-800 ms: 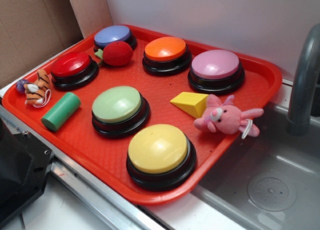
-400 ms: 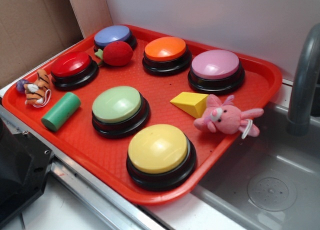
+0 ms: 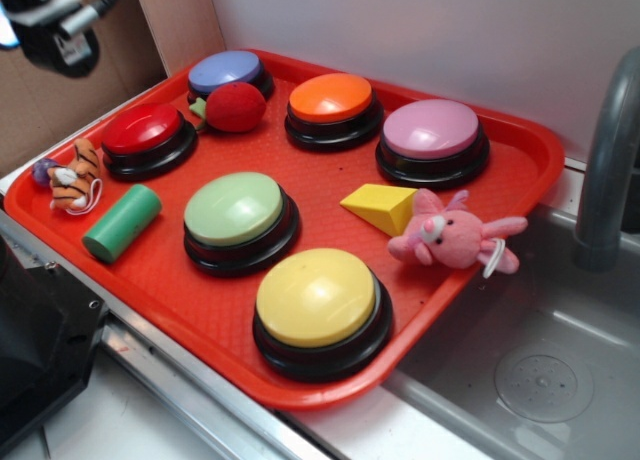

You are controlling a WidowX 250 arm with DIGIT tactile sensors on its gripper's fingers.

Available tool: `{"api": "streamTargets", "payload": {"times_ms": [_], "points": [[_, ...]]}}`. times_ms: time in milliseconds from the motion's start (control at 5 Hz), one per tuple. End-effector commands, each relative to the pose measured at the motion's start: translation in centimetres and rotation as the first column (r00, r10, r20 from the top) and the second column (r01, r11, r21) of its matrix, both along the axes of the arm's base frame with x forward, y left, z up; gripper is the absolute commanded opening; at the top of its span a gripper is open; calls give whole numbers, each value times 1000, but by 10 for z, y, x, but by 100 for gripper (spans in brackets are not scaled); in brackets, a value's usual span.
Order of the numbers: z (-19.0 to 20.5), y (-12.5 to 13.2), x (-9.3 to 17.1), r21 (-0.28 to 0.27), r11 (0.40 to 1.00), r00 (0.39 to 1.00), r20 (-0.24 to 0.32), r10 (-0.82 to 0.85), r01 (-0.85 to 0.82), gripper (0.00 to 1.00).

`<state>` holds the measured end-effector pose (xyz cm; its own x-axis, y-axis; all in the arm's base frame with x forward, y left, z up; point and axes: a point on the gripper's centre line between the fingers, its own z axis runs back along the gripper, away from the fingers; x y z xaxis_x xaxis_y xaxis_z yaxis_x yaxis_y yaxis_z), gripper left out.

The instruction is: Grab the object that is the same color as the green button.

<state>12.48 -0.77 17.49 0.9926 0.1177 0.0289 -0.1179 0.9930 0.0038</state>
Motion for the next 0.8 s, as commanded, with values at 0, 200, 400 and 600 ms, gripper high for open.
{"api": "streamTargets", "payload": {"times_ms": [0,200,400,600], "points": [[-54,27,0,34,991,991,21,132,-133,100],[-88,44,-2,27,987,987,34,157,-158,100],[-110,53,0,2,990,987,75,143,-143,100],[-132,55,4,13,992,989,84,122,-123,100]]}}
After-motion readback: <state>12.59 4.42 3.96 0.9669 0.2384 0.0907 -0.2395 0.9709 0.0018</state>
